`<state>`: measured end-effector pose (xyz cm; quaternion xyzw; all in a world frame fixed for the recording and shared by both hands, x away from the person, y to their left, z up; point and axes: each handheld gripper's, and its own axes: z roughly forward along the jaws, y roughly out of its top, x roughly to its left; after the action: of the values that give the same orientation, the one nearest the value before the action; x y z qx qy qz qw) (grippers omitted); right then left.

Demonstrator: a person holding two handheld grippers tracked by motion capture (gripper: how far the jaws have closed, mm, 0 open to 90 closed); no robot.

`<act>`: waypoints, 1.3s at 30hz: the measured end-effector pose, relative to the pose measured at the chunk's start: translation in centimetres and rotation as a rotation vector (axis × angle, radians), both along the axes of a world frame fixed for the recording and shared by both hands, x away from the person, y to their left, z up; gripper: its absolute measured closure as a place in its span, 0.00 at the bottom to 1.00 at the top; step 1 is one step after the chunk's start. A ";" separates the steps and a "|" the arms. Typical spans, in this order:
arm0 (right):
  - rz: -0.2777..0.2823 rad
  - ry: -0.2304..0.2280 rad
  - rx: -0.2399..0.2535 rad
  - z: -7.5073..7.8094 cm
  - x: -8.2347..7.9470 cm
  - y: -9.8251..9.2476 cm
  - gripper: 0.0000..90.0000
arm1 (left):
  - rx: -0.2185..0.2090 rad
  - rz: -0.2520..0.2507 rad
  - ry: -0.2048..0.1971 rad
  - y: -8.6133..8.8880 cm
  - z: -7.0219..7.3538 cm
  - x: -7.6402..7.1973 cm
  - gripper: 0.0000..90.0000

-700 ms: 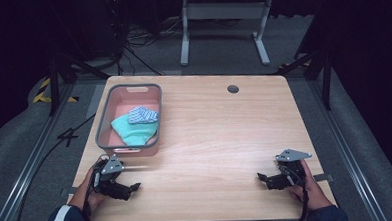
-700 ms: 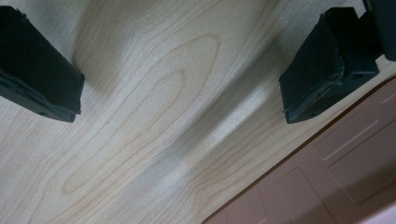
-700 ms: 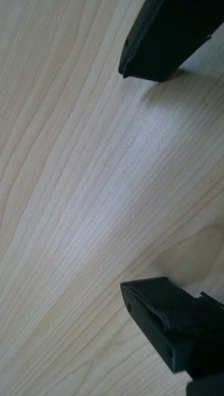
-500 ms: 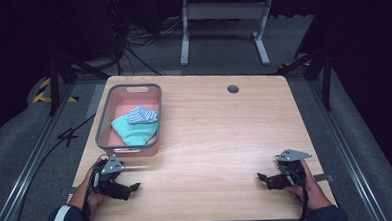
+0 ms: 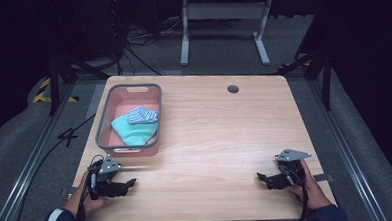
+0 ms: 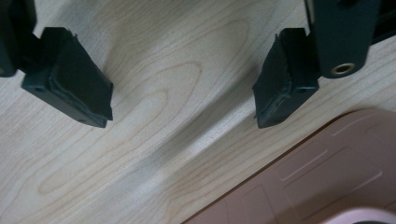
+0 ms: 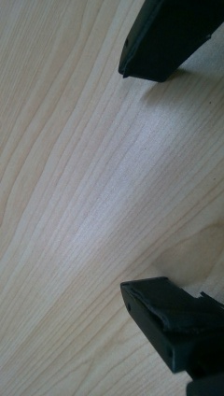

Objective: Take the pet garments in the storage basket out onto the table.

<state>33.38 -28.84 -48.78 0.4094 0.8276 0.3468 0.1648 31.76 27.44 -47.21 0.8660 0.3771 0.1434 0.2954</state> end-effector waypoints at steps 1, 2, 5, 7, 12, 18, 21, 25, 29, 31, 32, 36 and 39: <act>0.001 -0.001 -0.002 0.0 0.0 0.0 0.00 | 0.000 -0.013 0.009 0.0 0.1 0.0 0.21; 0.000 0.000 -0.001 0.0 0.0 0.0 0.00 | 0.006 -0.051 0.023 0.0 0.1 0.1 0.21; 0.000 0.000 0.000 0.0 0.0 0.0 0.00 | 0.018 -0.092 0.033 0.0 0.4 0.1 0.19; -0.002 0.000 0.001 0.0 0.0 0.0 0.00 | -0.005 -0.106 0.021 0.1 1.0 0.1 0.18; -0.007 0.002 0.000 0.0 -0.1 0.0 0.00 | -0.020 -0.104 -0.022 0.3 2.3 -0.2 0.21; -0.007 0.002 0.000 0.0 -0.1 0.0 0.00 | -0.012 -0.111 -0.059 0.4 3.8 -0.3 0.25; -0.006 0.003 0.000 0.0 -0.1 0.0 0.00 | -0.038 -0.115 -0.080 0.7 4.7 -0.4 0.24; -0.005 0.002 -0.001 0.0 -0.1 0.0 0.00 | -0.058 -0.098 -0.119 1.1 5.5 -0.6 0.23; -0.003 0.000 -0.002 0.0 -0.1 0.0 0.00 | -0.075 -0.095 -0.127 1.3 6.3 -0.3 0.22; -0.004 -0.001 -0.001 0.0 -0.2 0.0 0.00 | -0.086 -0.098 -0.136 1.1 7.1 0.0 0.22; -0.004 -0.001 -0.001 0.0 -0.2 0.0 0.00 | -0.086 -0.098 -0.136 1.1 7.1 0.0 0.22; -0.003 -0.003 -0.004 0.0 -0.2 0.0 0.00 | -0.109 -0.113 -0.156 0.7 8.4 1.0 0.21; -0.002 -0.003 -0.005 0.0 -0.2 -0.1 0.01 | -0.090 -0.116 -0.168 0.4 9.6 1.8 0.21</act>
<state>33.21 -28.89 -48.78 0.4092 0.8278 0.3453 0.1674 33.57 27.79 -37.62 0.8570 0.3064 0.1812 0.3726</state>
